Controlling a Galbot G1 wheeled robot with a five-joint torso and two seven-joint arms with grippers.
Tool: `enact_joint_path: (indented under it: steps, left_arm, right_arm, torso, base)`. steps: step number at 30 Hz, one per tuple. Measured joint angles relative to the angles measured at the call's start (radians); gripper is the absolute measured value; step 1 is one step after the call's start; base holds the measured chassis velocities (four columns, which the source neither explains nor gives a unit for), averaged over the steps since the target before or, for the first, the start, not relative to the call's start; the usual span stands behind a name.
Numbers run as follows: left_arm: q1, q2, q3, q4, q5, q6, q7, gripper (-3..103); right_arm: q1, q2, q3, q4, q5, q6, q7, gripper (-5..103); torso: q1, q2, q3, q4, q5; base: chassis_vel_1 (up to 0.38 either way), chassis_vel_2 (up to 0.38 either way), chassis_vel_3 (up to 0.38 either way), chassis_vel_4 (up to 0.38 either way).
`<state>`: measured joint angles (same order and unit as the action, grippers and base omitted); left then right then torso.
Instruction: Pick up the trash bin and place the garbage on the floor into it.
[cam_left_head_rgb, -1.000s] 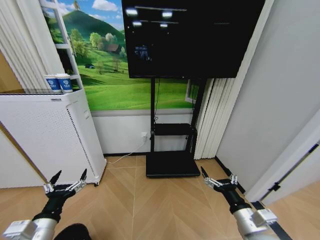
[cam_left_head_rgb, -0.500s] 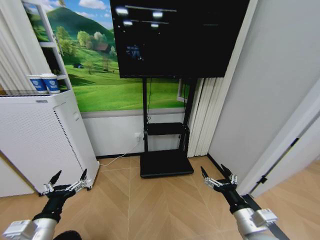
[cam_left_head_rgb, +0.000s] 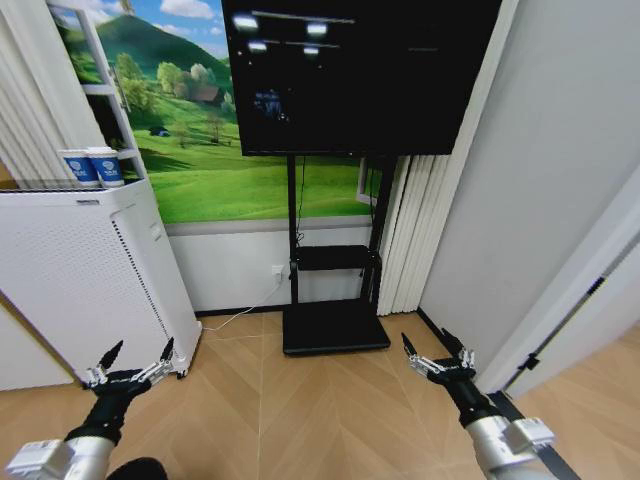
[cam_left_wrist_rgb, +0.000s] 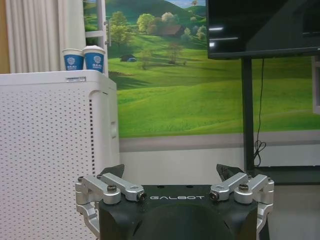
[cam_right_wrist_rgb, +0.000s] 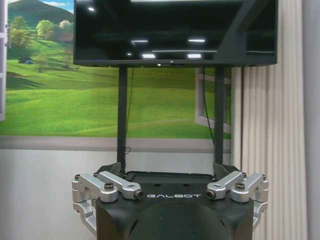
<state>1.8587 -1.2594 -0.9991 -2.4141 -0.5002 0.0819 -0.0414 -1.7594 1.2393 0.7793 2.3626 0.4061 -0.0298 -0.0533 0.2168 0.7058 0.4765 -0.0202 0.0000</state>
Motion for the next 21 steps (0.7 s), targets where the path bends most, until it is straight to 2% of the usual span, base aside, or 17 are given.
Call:
enact_joint_path:
  steps: [8, 12, 21]
  left_arm:
    - [0.0, 0.0, 0.0, 0.0, 0.0, 0.0, 0.0, 100]
    - [0.0, 0.0, 0.0, 0.0, 0.0, 0.0, 0.0, 100]
    - [0.0, 0.0, 0.0, 0.0, 0.0, 0.0, 0.0, 100]
  right_arm:
    - [0.0, 0.0, 0.0, 0.0, 0.0, 0.0, 0.0, 100]
    - [0.0, 0.0, 0.0, 0.0, 0.0, 0.0, 0.0, 100]
    - [0.0, 0.0, 0.0, 0.0, 0.0, 0.0, 0.0, 100]
  torso:
    - [0.0, 0.0, 0.0, 0.0005, -0.0001]
    - [0.0, 0.0, 0.0, -0.0002, -0.0001]
    - [0.0, -0.001, 0.0, -0.0001, 0.0]
  base:
    - [0.068, 0.08, 0.072, 0.076]
    - [0.011, 0.007, 0.008, 0.013]
    - [0.0, 0.0, 0.0, 0.0]
